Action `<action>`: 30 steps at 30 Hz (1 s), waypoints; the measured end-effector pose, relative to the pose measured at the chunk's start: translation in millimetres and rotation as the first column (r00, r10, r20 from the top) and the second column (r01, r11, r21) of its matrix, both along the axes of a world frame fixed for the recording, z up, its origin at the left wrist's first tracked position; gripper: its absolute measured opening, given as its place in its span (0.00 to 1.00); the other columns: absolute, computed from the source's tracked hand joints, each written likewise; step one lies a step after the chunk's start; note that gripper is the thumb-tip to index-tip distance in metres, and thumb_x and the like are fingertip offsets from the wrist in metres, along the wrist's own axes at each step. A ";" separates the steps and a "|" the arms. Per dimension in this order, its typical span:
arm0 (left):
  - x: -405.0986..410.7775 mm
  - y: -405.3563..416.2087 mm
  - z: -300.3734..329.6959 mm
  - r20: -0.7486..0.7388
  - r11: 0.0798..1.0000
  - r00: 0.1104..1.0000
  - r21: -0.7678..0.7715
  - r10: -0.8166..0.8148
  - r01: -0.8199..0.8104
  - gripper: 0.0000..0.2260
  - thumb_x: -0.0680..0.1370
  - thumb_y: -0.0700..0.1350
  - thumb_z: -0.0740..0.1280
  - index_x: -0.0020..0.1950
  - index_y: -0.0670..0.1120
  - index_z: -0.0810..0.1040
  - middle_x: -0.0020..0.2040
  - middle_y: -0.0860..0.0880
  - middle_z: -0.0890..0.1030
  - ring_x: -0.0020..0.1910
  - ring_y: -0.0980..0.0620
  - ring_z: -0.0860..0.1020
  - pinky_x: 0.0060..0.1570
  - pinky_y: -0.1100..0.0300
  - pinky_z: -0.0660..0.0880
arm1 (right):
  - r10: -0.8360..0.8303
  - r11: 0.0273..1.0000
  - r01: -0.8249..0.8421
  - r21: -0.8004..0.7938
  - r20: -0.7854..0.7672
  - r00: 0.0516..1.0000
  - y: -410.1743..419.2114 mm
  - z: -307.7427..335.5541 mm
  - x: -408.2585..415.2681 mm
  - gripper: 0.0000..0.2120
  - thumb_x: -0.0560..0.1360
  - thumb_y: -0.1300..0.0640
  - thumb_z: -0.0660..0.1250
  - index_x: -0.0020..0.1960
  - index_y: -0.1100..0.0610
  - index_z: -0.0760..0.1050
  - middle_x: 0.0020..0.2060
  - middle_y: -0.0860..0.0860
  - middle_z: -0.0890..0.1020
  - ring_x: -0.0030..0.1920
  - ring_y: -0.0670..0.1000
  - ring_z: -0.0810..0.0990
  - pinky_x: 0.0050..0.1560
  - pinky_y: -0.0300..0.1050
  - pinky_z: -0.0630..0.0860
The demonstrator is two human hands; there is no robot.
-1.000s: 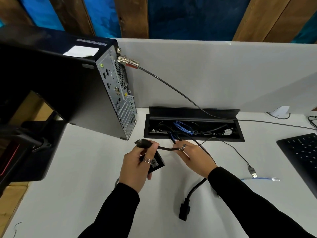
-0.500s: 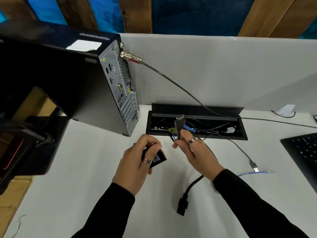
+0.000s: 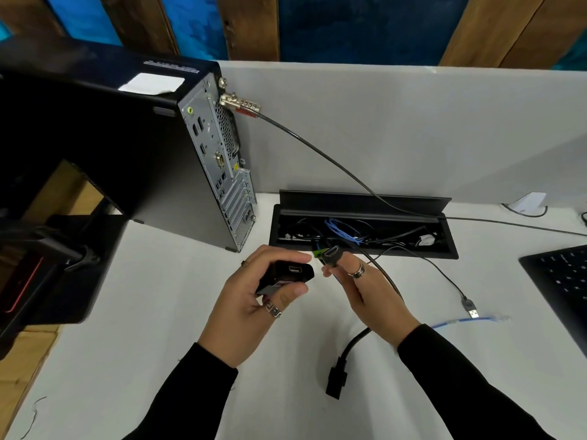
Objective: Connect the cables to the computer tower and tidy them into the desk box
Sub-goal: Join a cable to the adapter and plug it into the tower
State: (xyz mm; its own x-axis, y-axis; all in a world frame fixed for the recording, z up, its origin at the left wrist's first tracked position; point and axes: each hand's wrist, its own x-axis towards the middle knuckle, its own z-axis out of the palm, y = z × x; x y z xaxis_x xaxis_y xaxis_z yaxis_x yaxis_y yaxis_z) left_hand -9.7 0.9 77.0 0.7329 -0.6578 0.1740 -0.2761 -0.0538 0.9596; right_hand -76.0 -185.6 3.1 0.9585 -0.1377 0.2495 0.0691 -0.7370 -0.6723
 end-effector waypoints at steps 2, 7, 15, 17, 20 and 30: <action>0.2 0.3 0.1 0.007 1.000 1.000 -0.002 0.019 -0.019 0.16 0.70 0.45 0.71 0.50 0.66 0.77 0.48 0.62 0.80 0.50 0.60 0.80 0.49 0.74 0.72 | 0.000 1.000 0.000 -0.005 0.007 1.000 0.1 -0.4 -0.7 0.10 0.79 0.57 0.55 0.59 0.47 0.66 0.44 0.50 0.81 0.42 0.45 0.77 0.46 0.23 0.66; -0.7 0.7 0.3 -0.027 0.998 0.998 -0.023 0.058 -0.059 0.19 0.69 0.39 0.69 0.47 0.65 0.78 0.47 0.64 0.79 0.48 0.61 0.80 0.46 0.74 0.73 | -0.001 1.000 0.002 -0.005 0.010 1.000 -0.4 -1.5 -1.7 0.09 0.78 0.56 0.54 0.56 0.49 0.67 0.44 0.50 0.81 0.41 0.50 0.79 0.45 0.25 0.67; -0.8 2.1 3.4 -0.110 0.989 0.990 -0.113 0.085 -0.097 0.12 0.66 0.49 0.71 0.47 0.62 0.80 0.47 0.56 0.82 0.46 0.54 0.82 0.44 0.68 0.77 | 0.031 0.988 -0.021 0.153 -0.061 0.998 5.6 20.0 -5.2 0.10 0.78 0.47 0.52 0.56 0.43 0.68 0.43 0.48 0.81 0.46 0.50 0.79 0.46 0.37 0.73; 0.0 4.7 4.6 -0.148 0.981 0.984 -0.149 0.104 -0.126 0.12 0.64 0.52 0.74 0.46 0.61 0.81 0.45 0.55 0.83 0.44 0.51 0.83 0.46 0.66 0.77 | 0.063 0.972 -0.049 0.229 -0.056 0.996 7.2 31.3 -6.6 0.11 0.76 0.44 0.50 0.55 0.30 0.63 0.42 0.46 0.79 0.47 0.49 0.78 0.47 0.41 0.73; 0.6 7.5 6.3 -0.179 0.973 0.979 -0.190 0.095 -0.130 0.14 0.62 0.56 0.75 0.46 0.58 0.83 0.43 0.54 0.84 0.43 0.51 0.83 0.44 0.66 0.78 | 0.105 0.954 -0.089 0.286 -0.043 0.993 7.4 41.5 -8.0 0.14 0.74 0.44 0.52 0.54 0.26 0.59 0.43 0.44 0.79 0.47 0.50 0.78 0.48 0.44 0.74; 1.5 15.7 -4.4 -0.270 0.967 0.955 -0.187 0.121 -0.175 0.15 0.59 0.58 0.77 0.42 0.55 0.81 0.43 0.50 0.86 0.43 0.47 0.84 0.44 0.61 0.80 | 0.156 0.957 -0.144 0.253 -0.027 0.987 12.3 52.5 -9.4 0.02 0.73 0.45 0.60 0.46 0.38 0.68 0.44 0.35 0.77 0.43 0.41 0.76 0.45 0.28 0.69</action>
